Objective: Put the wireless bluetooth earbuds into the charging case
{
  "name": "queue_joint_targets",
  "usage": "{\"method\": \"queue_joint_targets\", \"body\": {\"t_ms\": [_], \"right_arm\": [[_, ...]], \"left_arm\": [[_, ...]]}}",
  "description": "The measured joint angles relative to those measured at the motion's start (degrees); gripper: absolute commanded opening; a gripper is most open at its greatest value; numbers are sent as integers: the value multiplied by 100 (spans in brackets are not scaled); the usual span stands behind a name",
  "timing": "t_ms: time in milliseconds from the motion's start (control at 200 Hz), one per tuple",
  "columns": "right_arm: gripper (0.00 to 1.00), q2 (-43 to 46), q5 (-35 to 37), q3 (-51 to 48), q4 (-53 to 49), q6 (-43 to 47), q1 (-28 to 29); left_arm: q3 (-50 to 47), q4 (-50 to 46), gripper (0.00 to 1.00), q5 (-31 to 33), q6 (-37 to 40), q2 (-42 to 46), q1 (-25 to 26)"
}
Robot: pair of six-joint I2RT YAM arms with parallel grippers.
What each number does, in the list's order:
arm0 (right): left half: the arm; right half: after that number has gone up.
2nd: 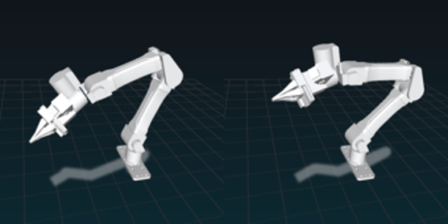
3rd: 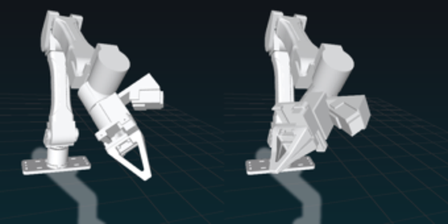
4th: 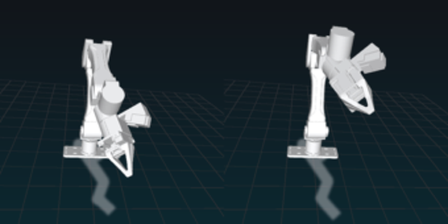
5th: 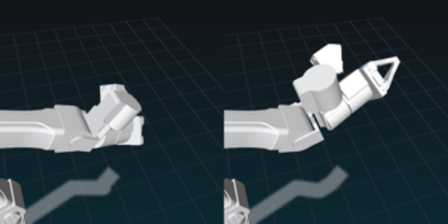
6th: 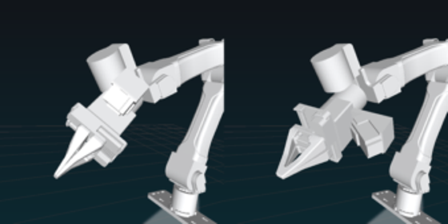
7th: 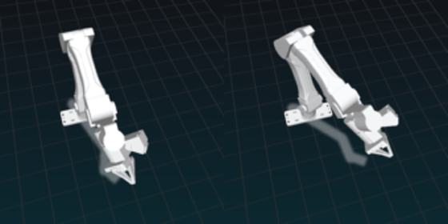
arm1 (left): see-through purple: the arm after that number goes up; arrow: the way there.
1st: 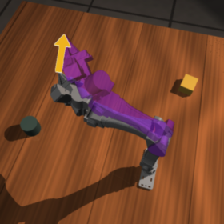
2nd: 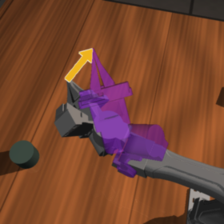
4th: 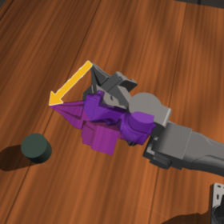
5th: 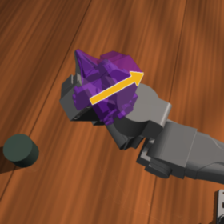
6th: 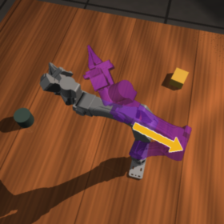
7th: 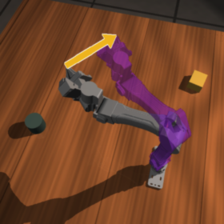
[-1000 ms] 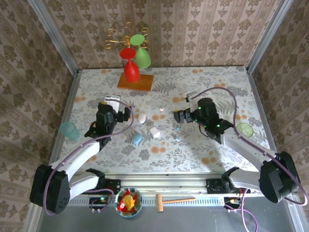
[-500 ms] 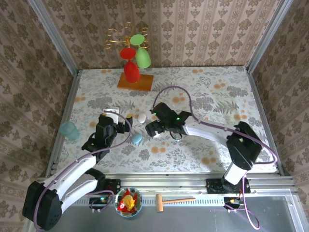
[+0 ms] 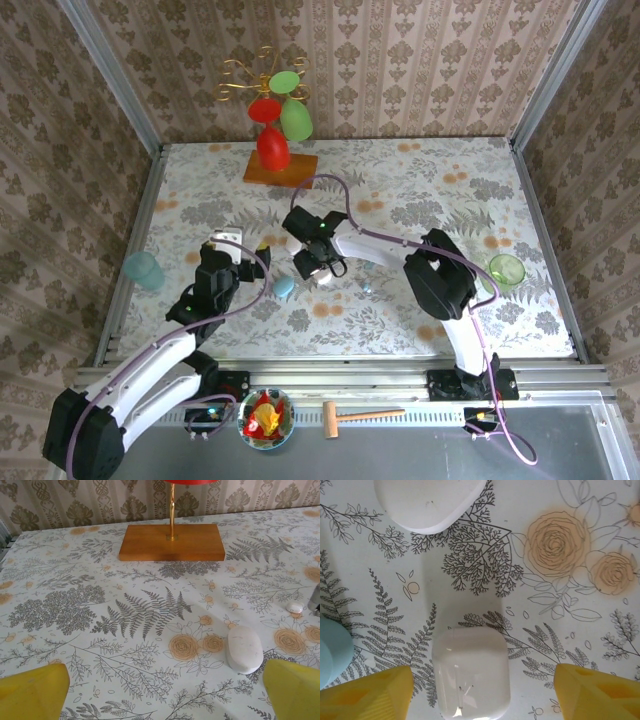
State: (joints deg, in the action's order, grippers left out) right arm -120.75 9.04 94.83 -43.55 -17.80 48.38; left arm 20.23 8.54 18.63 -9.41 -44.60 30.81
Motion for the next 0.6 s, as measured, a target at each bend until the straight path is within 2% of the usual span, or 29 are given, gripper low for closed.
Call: {"method": "queue_joint_targets", "body": {"t_ms": [160,240,340,600], "right_arm": [[65,-391,-28,551,-476,0,0],[56,-476,-63,638,-586,0,-11],[53,-601,-160,802,-713,2,-28],[55,-1091,-326,1283,-1012,7,-76]], "left_arm": [[-2,4,100,122,9,20,35],[-2,7,100,164,17,22,35],[-2,7,100,181,42,22,35],[0,68,100,184,59,7,35]]}}
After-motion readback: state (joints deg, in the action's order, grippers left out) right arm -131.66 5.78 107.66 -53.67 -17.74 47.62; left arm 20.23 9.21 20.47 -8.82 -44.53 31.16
